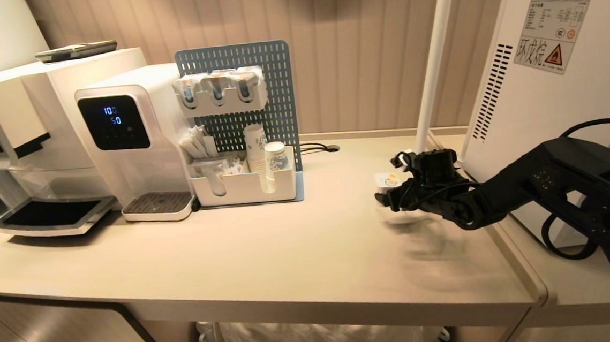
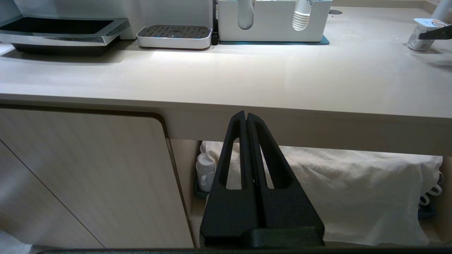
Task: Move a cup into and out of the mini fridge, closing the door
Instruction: Put the yoghurt in the freezer
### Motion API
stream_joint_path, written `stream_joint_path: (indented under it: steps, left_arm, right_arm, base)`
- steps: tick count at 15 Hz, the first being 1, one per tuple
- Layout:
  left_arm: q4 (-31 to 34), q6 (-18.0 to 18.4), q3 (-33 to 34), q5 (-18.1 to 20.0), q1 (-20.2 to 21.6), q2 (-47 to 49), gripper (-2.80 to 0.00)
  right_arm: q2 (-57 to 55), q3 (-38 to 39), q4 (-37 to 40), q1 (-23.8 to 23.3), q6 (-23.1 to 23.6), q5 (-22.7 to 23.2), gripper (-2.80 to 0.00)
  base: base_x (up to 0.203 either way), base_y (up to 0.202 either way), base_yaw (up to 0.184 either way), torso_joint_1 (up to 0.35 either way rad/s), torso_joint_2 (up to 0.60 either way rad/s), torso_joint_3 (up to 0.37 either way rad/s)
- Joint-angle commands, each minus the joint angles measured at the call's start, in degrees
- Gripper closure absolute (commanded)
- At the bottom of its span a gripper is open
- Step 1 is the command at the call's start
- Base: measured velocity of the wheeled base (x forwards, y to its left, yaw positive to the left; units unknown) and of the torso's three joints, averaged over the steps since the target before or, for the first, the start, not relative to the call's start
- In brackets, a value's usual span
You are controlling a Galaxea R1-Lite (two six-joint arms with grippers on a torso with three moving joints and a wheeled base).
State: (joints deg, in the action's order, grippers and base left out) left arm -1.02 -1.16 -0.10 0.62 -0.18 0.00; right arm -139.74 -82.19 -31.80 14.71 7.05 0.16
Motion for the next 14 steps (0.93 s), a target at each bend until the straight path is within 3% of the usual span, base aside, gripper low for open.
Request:
stream_joint_path:
  steps: [1,14]
  left_arm:
    - [0.0,-0.1,0.0,0.0,0.0,0.1,0.00]
    - [0.0,-0.1,-0.1,0.0,0.0,0.1,0.00]
  right_arm:
    - [-1.5,-3.2,1.6,0.3,0.1,0.0,-2.80]
    - [-6.1,-14.0,8.9,0.1,-0.3,-0.9,-2.80]
  base:
    - [0.000,0.000,0.000,0.000,0.00,0.000]
    - [0.000,0.000,0.000,0.000,0.00,0.000]
